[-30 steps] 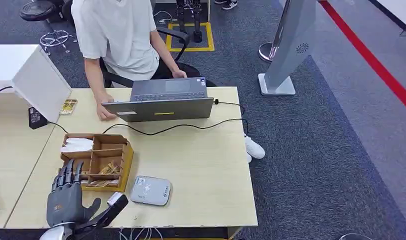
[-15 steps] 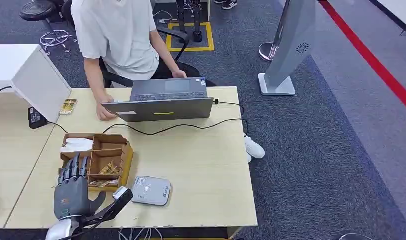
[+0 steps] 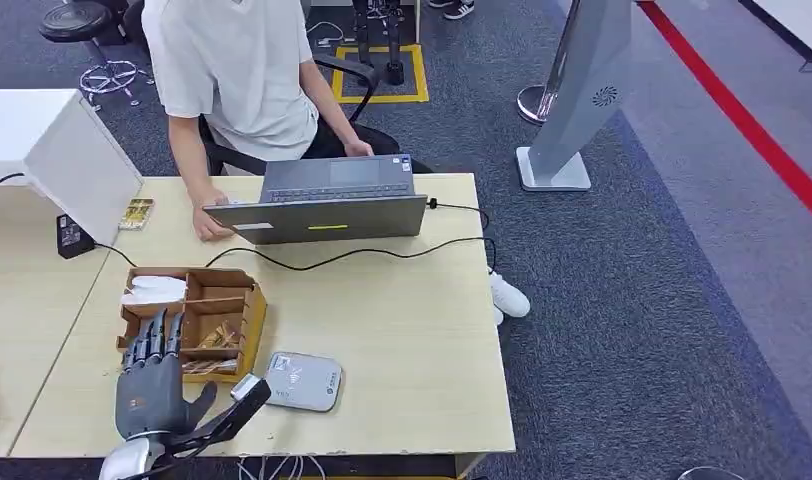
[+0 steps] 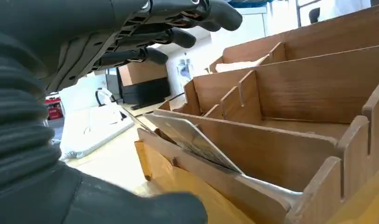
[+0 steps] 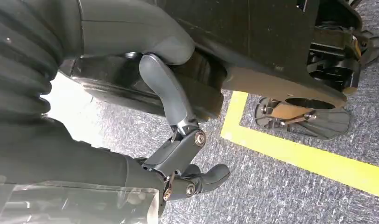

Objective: Pass the card to the sensor for recognition and then transmit it.

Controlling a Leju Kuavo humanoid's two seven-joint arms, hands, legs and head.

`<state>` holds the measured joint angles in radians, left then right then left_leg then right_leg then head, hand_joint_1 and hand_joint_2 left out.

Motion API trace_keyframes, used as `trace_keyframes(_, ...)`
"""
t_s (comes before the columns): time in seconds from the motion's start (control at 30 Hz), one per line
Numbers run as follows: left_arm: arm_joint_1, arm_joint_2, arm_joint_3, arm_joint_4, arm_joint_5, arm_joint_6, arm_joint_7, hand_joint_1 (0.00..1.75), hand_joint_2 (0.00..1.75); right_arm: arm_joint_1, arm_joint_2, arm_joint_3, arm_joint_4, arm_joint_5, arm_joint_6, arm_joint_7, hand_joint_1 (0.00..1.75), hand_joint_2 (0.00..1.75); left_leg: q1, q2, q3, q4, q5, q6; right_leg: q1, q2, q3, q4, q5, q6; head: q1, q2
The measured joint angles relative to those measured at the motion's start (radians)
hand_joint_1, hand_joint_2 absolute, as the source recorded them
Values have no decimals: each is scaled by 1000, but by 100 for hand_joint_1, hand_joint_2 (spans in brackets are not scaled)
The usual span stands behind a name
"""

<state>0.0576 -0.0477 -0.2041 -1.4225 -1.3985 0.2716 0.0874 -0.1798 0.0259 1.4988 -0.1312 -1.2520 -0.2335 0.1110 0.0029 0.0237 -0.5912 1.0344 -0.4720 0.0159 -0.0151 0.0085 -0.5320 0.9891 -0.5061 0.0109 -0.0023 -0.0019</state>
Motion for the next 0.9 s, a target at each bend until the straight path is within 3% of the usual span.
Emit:
trace_keyframes(0.27,-6,0,0,6,44,-25,-37,175,175,0,0,2,0,0,3,0,0,175,0,0,0,0,0,0,0,0,0,0,0,0,0,0)
trace_keyframes(0.9,-10,0,0,8,61,-34,-40,175,175,-1,0,14,0,-1,5,0,0,175,0,0,0,0,0,0,0,0,0,0,0,0,0,0)
